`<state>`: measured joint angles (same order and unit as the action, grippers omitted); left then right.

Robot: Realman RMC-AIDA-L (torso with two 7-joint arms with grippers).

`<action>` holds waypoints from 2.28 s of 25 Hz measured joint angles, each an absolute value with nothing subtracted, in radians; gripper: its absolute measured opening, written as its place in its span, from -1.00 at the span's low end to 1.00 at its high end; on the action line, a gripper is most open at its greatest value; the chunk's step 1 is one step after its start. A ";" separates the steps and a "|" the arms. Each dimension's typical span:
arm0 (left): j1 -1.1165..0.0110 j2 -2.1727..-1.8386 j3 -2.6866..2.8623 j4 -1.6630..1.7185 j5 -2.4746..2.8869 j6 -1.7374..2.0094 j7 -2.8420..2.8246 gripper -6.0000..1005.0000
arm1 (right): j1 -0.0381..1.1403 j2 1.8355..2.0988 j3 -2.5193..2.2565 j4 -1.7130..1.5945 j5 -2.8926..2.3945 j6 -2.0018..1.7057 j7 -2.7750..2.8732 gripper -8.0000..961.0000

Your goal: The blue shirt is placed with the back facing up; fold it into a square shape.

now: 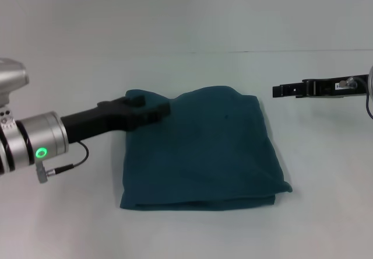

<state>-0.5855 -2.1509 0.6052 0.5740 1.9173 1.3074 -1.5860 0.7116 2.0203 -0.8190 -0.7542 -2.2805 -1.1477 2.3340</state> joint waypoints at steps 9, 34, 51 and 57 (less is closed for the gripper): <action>-0.644 -2.147 0.632 0.571 1.929 1.039 -1.830 0.80 | 0.697 2.019 -0.811 -0.765 -2.265 -1.174 2.302 0.62; -0.719 -2.136 0.811 0.499 1.943 0.794 -1.958 0.71 | 0.698 2.017 -0.799 -0.766 -2.263 -1.135 2.272 0.61; -0.722 -2.145 0.852 0.509 1.972 0.798 -1.959 0.15 | 0.697 2.018 -0.799 -0.762 -2.263 -1.135 2.271 0.61; -0.721 -2.151 0.849 0.520 1.960 0.801 -1.959 -0.28 | 0.696 2.019 -0.799 -0.757 -2.263 -1.126 2.269 0.61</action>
<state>-0.7213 -2.1513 0.8489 0.5201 1.9599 0.8007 -1.9589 0.6957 2.0186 -0.7992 -0.7574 -2.2626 -1.1256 2.2691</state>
